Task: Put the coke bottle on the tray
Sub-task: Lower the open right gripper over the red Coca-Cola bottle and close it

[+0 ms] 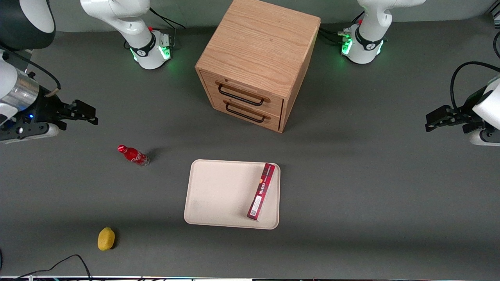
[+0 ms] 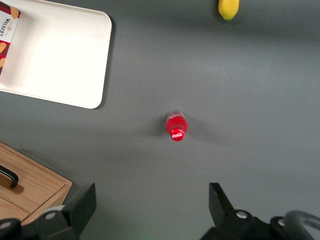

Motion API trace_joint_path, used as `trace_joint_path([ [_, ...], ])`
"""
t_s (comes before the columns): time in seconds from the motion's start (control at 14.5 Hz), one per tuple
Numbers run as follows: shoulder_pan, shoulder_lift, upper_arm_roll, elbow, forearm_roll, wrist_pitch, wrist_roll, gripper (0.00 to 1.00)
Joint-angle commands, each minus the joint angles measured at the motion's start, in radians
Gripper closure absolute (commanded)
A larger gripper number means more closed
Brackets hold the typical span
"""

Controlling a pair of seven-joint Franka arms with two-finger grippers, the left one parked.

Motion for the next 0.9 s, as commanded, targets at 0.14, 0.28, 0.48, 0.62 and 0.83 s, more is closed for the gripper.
trace_joint_path([
  [0.14,-0.057,0.031,0.065,0.071,-0.022,-0.048,0.040,0.00],
  [0.28,-0.066,0.037,0.065,0.063,-0.023,-0.049,0.040,0.00],
  [0.48,-0.080,0.041,0.065,-0.021,-0.025,-0.037,0.021,0.00],
  [0.62,-0.078,0.018,0.074,-0.198,-0.023,0.144,0.020,0.00],
  [0.83,-0.077,-0.024,0.091,-0.494,-0.025,0.503,0.015,0.00],
])
